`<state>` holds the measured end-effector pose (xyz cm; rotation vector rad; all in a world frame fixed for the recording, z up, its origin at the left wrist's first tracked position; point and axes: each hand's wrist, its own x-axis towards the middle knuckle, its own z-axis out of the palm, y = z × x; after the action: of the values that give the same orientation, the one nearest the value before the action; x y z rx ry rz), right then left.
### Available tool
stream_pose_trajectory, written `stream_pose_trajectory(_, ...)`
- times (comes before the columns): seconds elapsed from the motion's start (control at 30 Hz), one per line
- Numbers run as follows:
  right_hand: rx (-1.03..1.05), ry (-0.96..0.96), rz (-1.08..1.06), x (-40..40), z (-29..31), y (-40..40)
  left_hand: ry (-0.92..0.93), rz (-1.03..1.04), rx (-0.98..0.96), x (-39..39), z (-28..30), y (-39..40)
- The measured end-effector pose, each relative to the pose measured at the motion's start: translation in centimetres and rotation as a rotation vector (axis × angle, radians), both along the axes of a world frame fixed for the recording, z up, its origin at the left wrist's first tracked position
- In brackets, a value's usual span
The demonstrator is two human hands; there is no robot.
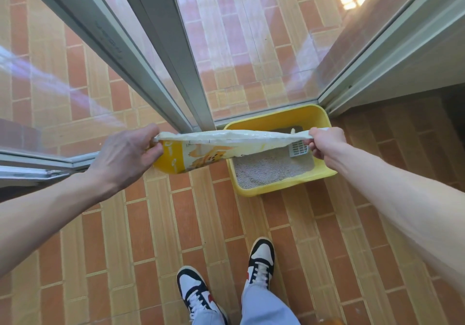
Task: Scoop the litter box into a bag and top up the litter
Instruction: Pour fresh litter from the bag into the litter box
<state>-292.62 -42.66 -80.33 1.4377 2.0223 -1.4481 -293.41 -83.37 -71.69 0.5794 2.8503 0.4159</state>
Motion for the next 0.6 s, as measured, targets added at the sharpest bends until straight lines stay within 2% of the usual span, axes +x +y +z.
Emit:
stream_pose_trajectory(0.27, 0.053, 0.038, -0.080, -0.3, -0.1, 1.1, -0.006, -0.023, 0.034, 0.1, -0.3, 1.0)
stream_pose_trajectory(0.6, 0.103, -0.004, -0.028, 1.5, 0.2, 4.8, -0.015, -0.072, 0.080, 1.3, -1.6, 3.8)
